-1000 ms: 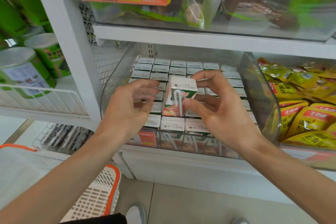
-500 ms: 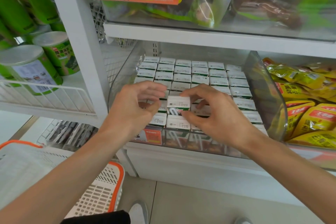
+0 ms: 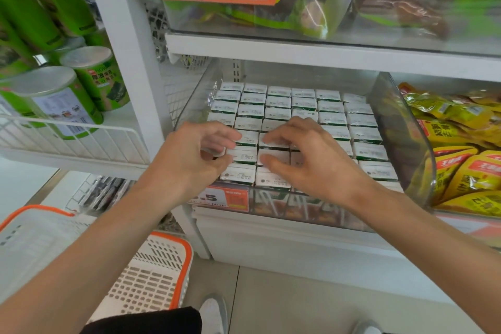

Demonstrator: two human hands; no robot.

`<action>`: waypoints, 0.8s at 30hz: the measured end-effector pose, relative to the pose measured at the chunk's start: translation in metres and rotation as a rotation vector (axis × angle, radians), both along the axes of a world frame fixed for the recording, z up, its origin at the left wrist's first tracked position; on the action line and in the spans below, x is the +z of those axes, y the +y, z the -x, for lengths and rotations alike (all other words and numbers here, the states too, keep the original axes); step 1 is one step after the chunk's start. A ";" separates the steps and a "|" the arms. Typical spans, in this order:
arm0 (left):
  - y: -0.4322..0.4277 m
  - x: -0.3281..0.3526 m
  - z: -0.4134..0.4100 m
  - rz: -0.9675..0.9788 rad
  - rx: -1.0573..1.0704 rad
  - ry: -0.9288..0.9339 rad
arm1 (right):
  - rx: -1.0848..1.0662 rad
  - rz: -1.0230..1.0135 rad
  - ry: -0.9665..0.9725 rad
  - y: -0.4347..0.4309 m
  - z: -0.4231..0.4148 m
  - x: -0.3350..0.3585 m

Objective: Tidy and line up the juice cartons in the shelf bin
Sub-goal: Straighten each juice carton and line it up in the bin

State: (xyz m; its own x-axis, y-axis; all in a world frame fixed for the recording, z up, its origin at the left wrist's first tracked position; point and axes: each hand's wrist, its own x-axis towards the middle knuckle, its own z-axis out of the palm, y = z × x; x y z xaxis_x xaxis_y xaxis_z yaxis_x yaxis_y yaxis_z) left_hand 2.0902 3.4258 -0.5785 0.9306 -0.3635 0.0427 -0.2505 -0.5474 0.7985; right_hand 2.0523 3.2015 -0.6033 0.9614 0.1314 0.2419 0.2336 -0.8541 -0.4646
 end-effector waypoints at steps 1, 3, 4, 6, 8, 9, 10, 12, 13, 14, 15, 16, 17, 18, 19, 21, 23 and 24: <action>0.001 0.001 0.000 -0.003 0.004 -0.006 | 0.018 0.000 -0.006 0.005 -0.003 0.000; 0.003 0.002 0.000 -0.001 0.010 -0.016 | 0.049 0.019 0.001 0.015 -0.010 0.000; 0.005 0.003 0.000 0.002 0.012 -0.022 | 0.057 0.035 0.010 0.018 -0.014 0.001; 0.007 0.004 0.000 0.011 0.018 -0.029 | 0.066 0.078 0.044 0.022 -0.022 0.005; 0.008 0.004 -0.001 0.022 0.021 -0.026 | 0.076 0.125 0.084 0.024 -0.028 0.011; 0.008 0.003 -0.001 0.021 0.019 -0.026 | 0.083 0.148 0.099 0.025 -0.030 0.015; 0.009 0.003 -0.001 0.018 0.016 -0.028 | 0.093 0.171 0.109 0.026 -0.032 0.017; 0.009 0.002 -0.001 0.010 0.012 -0.030 | 0.117 0.209 0.127 0.026 -0.033 0.021; 0.009 0.002 -0.002 0.005 0.013 -0.030 | 0.129 0.229 0.136 0.027 -0.033 0.023; 0.009 0.001 -0.002 0.001 0.015 -0.032 | 0.140 0.249 0.142 0.027 -0.032 0.024; 0.009 0.001 -0.003 -0.001 0.018 -0.034 | 0.149 0.268 0.147 0.028 -0.032 0.024; 0.010 0.000 -0.003 -0.001 0.020 -0.037 | 0.158 0.285 0.152 0.028 -0.032 0.025; 0.010 0.000 -0.003 -0.002 0.021 -0.042 | 0.167 0.300 0.160 0.028 -0.032 0.024; 0.010 0.000 -0.004 -0.004 0.021 -0.047 | 0.174 0.311 0.169 0.028 -0.031 0.024; 0.010 -0.001 -0.004 -0.007 0.022 -0.053 | 0.180 0.315 0.175 0.027 -0.031 0.023; 0.010 -0.003 -0.004 -0.023 0.027 -0.061 | 0.192 0.317 0.161 0.025 -0.028 0.021; 0.010 -0.005 -0.005 -0.044 0.033 -0.073 | 0.204 0.339 0.116 0.024 -0.024 0.020; 0.010 -0.006 -0.005 -0.047 0.035 -0.076 | 0.209 0.347 0.088 0.024 -0.021 0.020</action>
